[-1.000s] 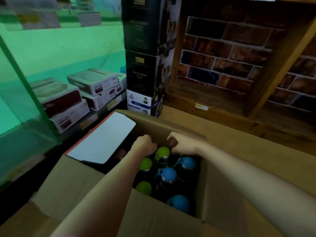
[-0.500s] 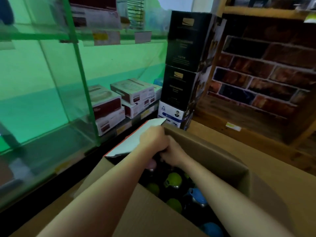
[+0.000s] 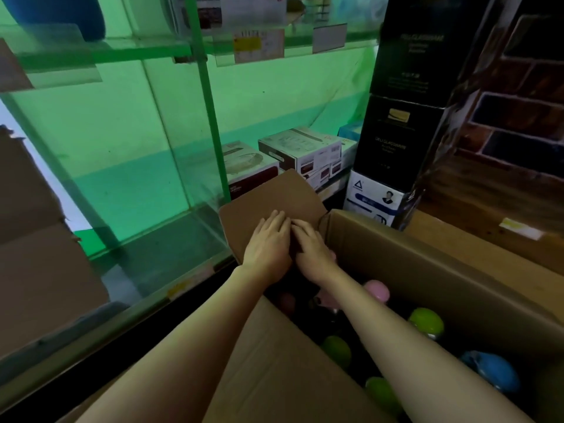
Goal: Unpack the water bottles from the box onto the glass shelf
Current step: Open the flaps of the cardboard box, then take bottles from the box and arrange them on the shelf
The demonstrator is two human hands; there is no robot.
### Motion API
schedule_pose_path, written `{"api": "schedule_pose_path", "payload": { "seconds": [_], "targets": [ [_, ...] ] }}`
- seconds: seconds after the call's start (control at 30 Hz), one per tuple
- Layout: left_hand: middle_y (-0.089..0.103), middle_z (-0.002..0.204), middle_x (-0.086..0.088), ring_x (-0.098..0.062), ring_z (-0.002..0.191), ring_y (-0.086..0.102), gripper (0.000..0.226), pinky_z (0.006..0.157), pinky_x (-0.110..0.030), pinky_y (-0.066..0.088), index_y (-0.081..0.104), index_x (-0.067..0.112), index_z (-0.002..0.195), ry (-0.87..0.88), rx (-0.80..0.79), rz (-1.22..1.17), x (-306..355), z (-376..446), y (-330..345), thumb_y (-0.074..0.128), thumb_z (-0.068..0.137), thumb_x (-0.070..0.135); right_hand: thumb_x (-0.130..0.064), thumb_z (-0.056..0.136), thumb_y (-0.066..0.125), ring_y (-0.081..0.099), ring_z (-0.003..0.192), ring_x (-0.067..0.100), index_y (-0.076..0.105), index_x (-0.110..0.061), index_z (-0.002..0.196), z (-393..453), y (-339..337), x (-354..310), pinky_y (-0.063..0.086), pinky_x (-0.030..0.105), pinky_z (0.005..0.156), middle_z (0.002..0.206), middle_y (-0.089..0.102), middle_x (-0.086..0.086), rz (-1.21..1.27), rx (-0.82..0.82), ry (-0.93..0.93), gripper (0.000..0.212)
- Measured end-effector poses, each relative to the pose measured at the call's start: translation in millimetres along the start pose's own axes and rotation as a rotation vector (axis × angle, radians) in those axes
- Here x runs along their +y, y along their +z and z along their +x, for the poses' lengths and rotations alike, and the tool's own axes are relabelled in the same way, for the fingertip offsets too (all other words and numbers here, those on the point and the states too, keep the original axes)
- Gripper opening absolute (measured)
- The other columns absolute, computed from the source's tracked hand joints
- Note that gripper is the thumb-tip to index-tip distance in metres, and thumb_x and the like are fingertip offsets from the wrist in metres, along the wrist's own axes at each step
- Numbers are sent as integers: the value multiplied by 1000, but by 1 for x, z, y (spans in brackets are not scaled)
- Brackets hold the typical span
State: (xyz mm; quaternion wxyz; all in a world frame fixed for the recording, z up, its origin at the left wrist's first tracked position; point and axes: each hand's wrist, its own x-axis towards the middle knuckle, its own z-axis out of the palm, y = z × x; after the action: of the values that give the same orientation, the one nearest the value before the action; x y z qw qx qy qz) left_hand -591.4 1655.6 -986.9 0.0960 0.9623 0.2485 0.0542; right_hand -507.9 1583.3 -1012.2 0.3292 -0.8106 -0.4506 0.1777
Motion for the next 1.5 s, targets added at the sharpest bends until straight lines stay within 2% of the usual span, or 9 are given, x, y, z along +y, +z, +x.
{"api": "schedule_pose_path", "payload": {
  "seconds": [0.13,0.3,0.5,0.9,1.13,1.2,1.3,1.37,1.5],
  "targets": [
    [27,154,-11,-23,145,19,57,118,-33,13,29,5,145,-14,73,-98,13,0,5,41,89,5,7,85,39,25,142,17,33,-12,145,-8,-20,6,18,26,115,155,24,0,76,6,33,64],
    [51,129,-11,-30,119,49,39,97,-37,40,52,7,128,24,67,-264,40,-2,7,45,90,10,2,88,42,30,139,17,37,-14,143,-37,-45,29,23,24,110,152,29,-2,56,16,71,58],
    [54,125,-12,-30,116,51,36,96,-40,42,54,8,125,139,2,-297,75,-2,19,49,90,13,-4,88,50,41,132,17,40,-17,141,-74,-80,56,25,11,93,150,33,-3,-68,15,116,56],
    [56,127,-10,-25,118,52,48,95,-31,39,48,11,132,391,-230,-305,137,-9,46,59,89,28,-19,86,61,41,130,17,40,-23,139,-142,-128,102,31,21,94,142,43,1,-188,-31,309,57],
    [63,117,-12,-30,107,59,44,87,-35,47,59,9,115,514,-536,-100,167,-23,92,66,82,36,-29,80,70,55,114,25,55,-13,122,-170,-120,125,42,27,83,120,57,8,-395,-385,420,48],
    [66,113,-14,-32,105,61,40,87,-39,49,62,8,111,531,-577,-62,170,-28,105,68,80,32,-33,78,73,54,118,27,51,-11,127,-173,-107,133,40,25,83,127,55,9,-427,-502,451,58],
    [63,115,-15,-34,107,59,40,86,-40,50,59,8,111,510,-628,-5,175,-32,115,68,79,31,-45,72,75,41,130,32,28,-9,144,-177,-85,141,39,35,102,144,37,13,-563,-630,468,93],
    [61,118,-15,-33,109,58,44,86,-39,47,57,8,114,508,-654,36,178,-33,115,69,79,33,-45,71,76,37,131,35,23,-8,145,-176,-75,143,37,41,107,144,32,14,-648,-623,438,99],
    [63,115,-11,-29,106,60,49,88,-41,50,59,11,111,491,-709,-32,174,-28,114,76,72,35,-38,72,77,49,120,33,44,-7,130,-178,-76,144,44,40,97,130,44,13,-634,-542,369,74]
  ]
}}
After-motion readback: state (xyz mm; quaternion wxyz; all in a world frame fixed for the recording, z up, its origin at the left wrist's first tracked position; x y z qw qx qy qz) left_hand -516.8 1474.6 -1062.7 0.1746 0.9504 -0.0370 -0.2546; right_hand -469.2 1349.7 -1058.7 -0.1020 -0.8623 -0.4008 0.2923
